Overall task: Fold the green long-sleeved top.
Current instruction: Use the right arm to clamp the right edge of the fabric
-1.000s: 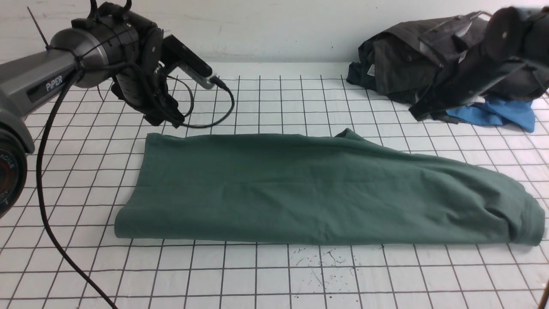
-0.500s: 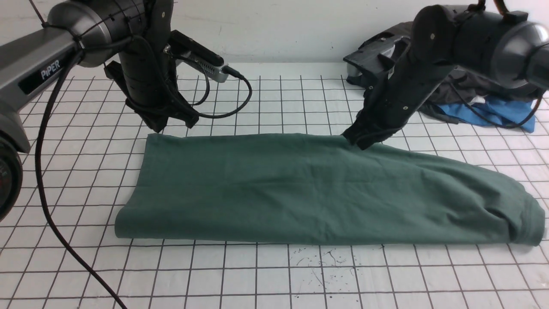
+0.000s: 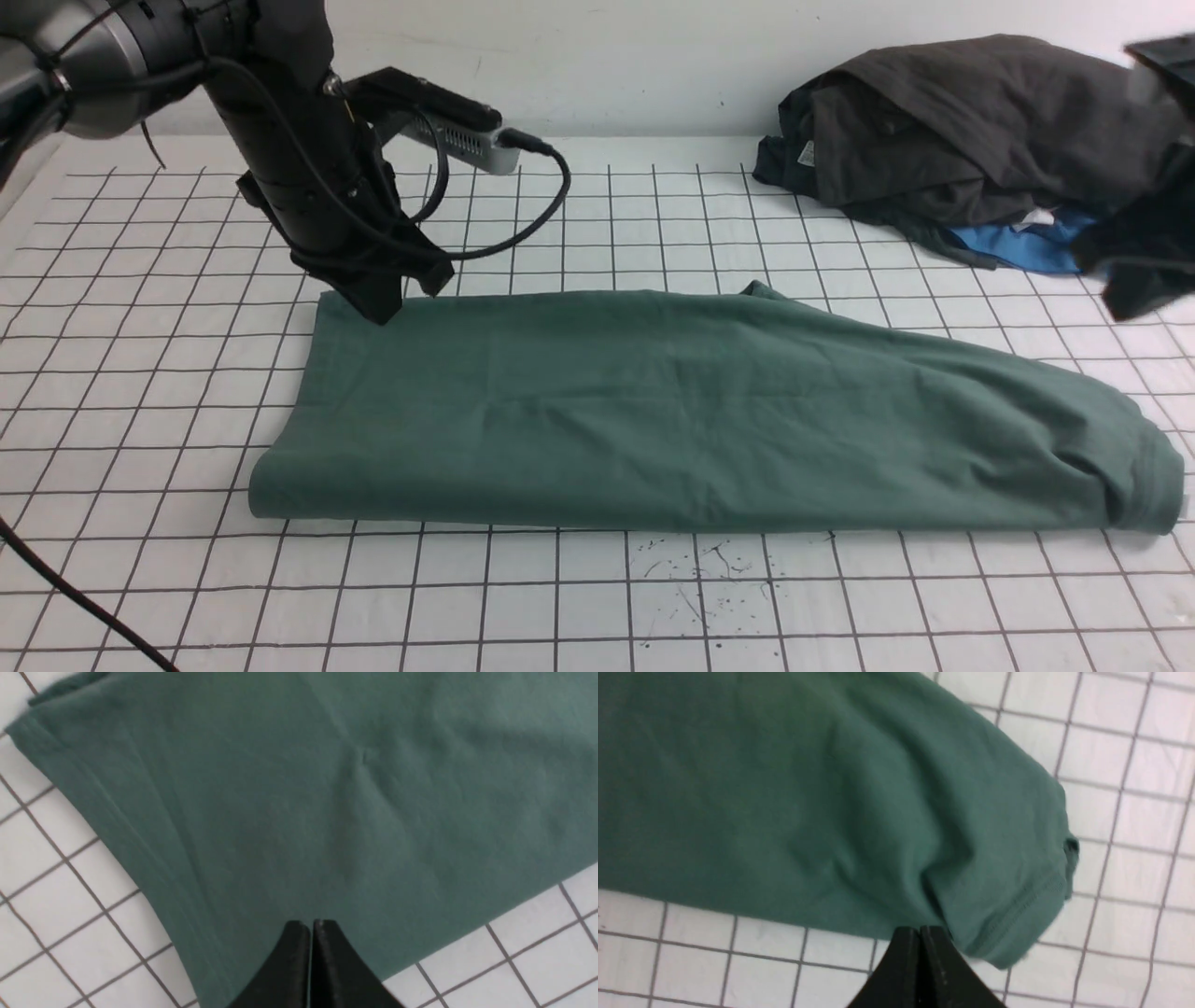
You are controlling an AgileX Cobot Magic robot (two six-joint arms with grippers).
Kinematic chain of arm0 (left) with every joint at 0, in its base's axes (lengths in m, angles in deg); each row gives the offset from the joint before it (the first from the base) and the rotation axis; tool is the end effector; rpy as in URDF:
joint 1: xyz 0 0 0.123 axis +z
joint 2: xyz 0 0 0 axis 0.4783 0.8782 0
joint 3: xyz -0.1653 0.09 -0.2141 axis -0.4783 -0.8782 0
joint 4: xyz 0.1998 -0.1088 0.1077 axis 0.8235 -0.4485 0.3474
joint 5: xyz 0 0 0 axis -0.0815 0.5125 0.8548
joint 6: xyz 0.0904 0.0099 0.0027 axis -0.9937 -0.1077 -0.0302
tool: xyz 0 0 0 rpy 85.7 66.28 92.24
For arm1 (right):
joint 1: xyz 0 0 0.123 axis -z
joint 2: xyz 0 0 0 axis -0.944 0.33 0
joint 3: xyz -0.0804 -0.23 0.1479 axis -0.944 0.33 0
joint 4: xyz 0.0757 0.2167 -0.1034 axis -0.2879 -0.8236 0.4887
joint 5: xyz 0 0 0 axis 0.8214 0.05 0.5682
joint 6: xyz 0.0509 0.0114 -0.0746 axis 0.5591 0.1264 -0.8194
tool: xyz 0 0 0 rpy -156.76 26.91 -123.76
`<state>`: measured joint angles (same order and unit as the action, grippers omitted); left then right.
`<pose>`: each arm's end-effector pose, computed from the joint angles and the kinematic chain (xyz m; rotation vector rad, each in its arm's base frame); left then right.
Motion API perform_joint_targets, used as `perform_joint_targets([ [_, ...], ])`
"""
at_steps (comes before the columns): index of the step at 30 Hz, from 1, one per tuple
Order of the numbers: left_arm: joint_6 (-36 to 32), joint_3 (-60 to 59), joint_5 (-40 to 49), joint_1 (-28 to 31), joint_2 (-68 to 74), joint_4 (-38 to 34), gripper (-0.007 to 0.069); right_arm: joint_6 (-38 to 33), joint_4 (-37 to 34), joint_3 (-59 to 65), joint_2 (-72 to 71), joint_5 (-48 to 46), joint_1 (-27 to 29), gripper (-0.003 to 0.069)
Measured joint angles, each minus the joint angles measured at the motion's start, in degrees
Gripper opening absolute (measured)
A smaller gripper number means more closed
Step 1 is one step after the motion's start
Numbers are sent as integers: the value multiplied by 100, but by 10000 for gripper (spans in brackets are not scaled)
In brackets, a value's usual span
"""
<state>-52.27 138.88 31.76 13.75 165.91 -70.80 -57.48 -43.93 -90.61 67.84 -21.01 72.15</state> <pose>0.3869 -0.1102 0.2806 0.7740 2.8087 -0.1200 0.3191 -0.0029 0.3098 -0.2706 2.8753 0.0357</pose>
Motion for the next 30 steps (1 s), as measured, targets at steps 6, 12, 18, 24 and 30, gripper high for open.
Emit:
perform_joint_targets([
  [6,0,-311,-16,-5,5,0,-8,26,-243,863,20,437,839,34],
  [12,0,-338,-23,-5,5,-44,-8,48,-385,1058,450,1069,1094,265],
  [18,0,-338,-27,-5,5,-60,-8,296,-259,1058,1100,1713,1094,545],
  [24,-2,-338,-27,-5,5,-66,-8,754,231,1058,1884,2136,1094,668],
  [30,-2,-338,-36,-5,5,-71,-8,740,190,1035,2009,2209,994,594],
])
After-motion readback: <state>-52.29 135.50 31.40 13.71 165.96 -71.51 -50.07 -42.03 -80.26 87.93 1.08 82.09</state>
